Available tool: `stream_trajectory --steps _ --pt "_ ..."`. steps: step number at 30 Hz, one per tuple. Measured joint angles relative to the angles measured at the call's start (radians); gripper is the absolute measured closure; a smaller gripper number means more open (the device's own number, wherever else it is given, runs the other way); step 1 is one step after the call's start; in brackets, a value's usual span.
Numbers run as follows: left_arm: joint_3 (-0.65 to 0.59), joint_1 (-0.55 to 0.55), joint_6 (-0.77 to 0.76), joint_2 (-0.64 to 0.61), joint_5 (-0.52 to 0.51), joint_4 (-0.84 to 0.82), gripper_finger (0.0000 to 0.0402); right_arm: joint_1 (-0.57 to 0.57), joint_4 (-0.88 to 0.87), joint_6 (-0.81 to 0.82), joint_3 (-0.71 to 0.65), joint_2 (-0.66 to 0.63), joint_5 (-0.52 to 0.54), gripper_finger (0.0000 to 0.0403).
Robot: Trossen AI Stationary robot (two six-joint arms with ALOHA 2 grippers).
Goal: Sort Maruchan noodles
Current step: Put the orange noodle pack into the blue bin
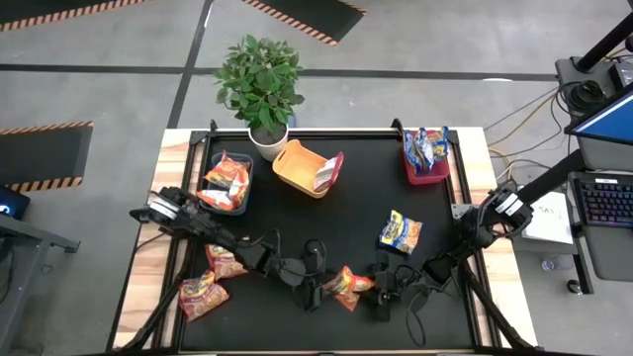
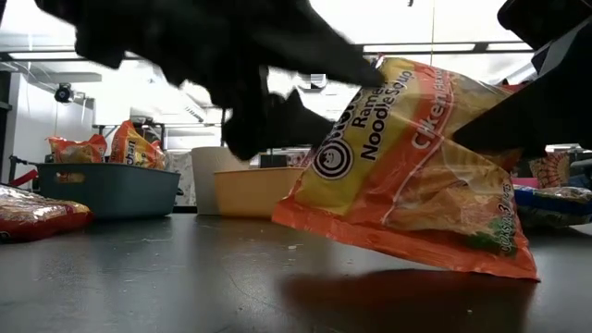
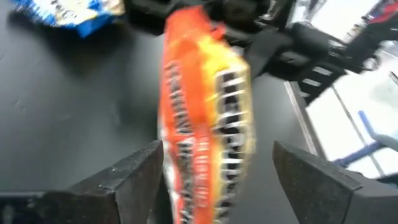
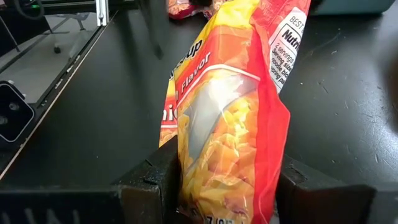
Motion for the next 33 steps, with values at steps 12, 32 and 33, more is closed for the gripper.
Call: stream_trajectory --steps 12,32,33 --pt "0.000 -0.001 -0.011 0.124 0.013 0.220 0.0143 0.000 -0.001 -0.001 0.006 0.000 0.000 0.0257" --pt "0.000 -0.004 -0.008 0.115 0.027 0.212 0.0365 0.002 -0.039 0.015 0.009 -0.079 -0.060 0.0198" --pt "0.000 -0.003 -0.007 0.110 0.040 0.210 0.0365 0.002 -0.060 0.009 0.009 -0.097 -0.062 0.0192"
